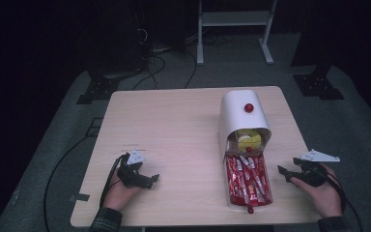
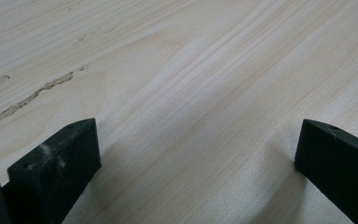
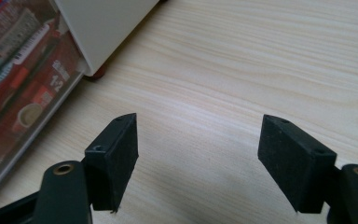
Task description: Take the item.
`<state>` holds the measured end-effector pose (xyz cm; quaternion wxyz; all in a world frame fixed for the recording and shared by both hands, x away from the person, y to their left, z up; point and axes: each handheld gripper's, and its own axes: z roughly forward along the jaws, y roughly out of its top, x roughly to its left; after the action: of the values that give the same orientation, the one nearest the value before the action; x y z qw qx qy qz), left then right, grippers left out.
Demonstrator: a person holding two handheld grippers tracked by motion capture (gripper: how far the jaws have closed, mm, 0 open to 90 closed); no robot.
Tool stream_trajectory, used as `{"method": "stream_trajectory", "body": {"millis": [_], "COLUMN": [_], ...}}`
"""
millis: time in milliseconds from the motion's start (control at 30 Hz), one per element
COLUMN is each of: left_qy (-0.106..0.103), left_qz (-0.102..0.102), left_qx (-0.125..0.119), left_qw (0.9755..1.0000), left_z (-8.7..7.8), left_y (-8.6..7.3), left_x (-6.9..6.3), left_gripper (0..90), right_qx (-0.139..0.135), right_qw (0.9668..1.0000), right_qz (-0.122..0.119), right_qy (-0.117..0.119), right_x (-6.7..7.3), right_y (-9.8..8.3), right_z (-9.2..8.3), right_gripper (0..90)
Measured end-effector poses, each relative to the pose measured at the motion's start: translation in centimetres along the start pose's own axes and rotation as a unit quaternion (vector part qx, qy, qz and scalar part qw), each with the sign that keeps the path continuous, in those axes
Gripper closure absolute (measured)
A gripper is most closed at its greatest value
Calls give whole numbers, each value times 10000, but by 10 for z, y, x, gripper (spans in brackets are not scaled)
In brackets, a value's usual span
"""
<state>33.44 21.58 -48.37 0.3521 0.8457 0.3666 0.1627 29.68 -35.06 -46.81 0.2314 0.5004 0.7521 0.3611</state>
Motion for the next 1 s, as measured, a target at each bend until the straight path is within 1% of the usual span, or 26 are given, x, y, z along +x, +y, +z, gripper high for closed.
{"method": "stream_trajectory", "body": {"millis": [733,1000], "left_qy": [0,-1], "left_qz": [0,-2], "left_qx": [0,-1], "left_qw": [10000,10000], "left_z": [0,0], "left_y": [0,0], "left_x": [0,0], "left_gripper": [0,0], "right_qx": [-178,-259], "right_qw": [9998,9996], "right_qz": [44,-15], "right_qy": [49,128], "right_x": [5,12], "right_y": [7,12], "right_z": [-15,-21], "right_gripper": [278,277]}}
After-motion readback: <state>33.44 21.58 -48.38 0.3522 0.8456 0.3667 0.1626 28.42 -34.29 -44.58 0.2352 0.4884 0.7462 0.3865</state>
